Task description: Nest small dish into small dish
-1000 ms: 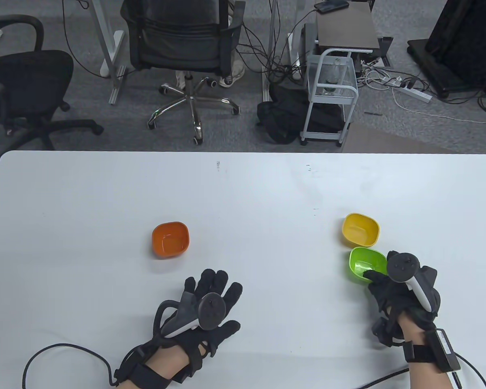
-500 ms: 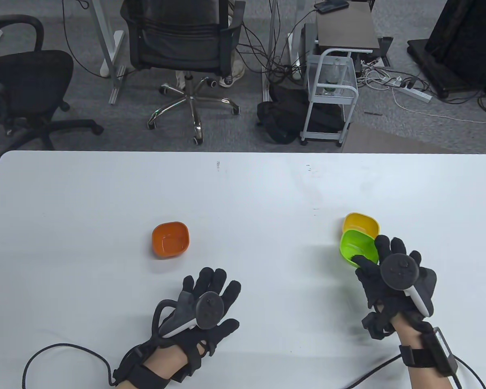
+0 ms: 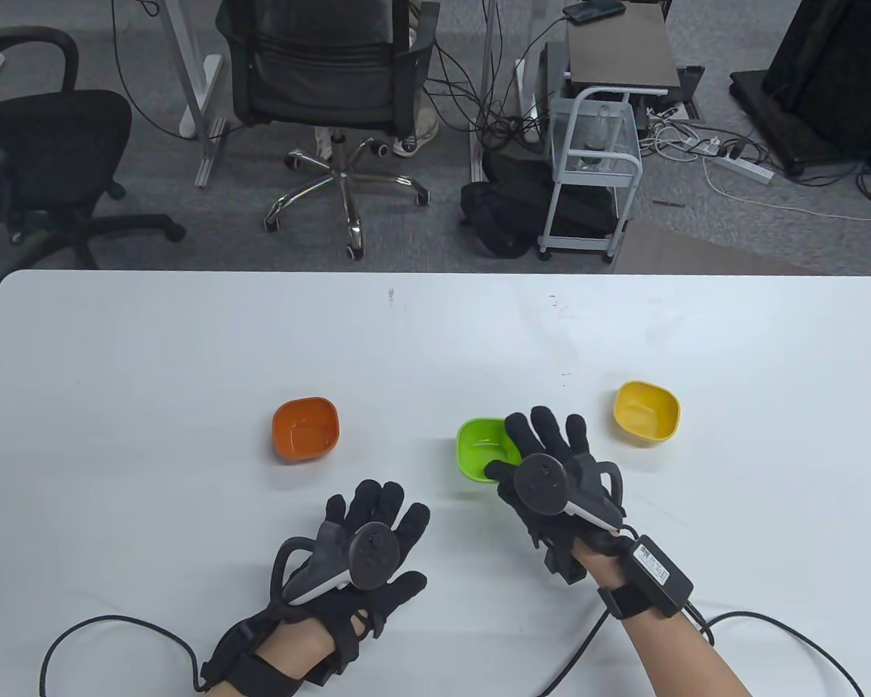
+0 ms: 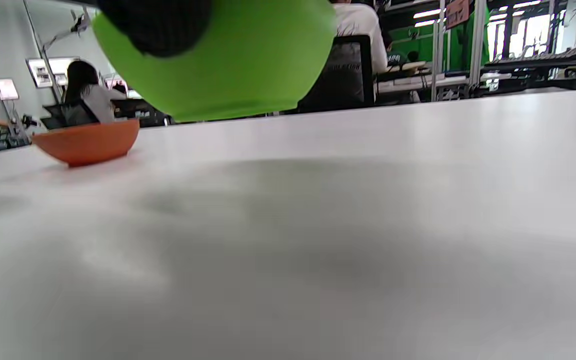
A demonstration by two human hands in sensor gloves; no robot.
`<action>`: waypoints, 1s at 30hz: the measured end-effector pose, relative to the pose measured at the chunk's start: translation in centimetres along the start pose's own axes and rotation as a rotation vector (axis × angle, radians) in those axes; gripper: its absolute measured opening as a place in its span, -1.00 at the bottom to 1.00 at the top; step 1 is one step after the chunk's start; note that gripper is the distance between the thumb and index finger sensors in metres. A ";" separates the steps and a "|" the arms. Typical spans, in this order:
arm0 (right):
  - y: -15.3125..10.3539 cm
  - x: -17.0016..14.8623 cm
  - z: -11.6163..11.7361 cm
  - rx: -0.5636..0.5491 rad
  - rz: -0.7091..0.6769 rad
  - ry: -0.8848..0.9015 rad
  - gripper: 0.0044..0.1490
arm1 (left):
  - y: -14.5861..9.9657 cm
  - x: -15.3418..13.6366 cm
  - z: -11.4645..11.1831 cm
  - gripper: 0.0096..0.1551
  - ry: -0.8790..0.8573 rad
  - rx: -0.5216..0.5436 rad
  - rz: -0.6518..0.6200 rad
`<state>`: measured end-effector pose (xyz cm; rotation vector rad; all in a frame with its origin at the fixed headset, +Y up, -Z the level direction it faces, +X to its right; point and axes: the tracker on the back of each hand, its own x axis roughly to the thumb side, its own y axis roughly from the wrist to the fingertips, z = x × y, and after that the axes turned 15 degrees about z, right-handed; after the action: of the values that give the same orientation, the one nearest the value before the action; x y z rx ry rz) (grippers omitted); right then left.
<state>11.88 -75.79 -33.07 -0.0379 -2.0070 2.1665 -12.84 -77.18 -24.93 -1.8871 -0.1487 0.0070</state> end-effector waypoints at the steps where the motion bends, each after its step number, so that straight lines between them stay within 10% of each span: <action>1: -0.2 0.2 0.7 0.010 -0.010 -0.008 -0.49 | 0.0 0.0 0.0 -0.04 0.002 -0.001 0.001; 20: -0.7 0.6 2.6 0.090 -0.003 -0.123 -0.44 | -0.1 0.1 0.1 -0.04 0.004 -0.013 0.006; 30: -0.9 -0.2 -0.8 -0.006 0.041 -0.085 -0.18 | -0.1 0.1 0.2 -0.04 0.001 -0.010 0.006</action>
<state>12.27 -74.95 -32.26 0.0126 -2.0760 2.2236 -12.77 -76.98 -24.93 -1.8972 -0.1433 0.0094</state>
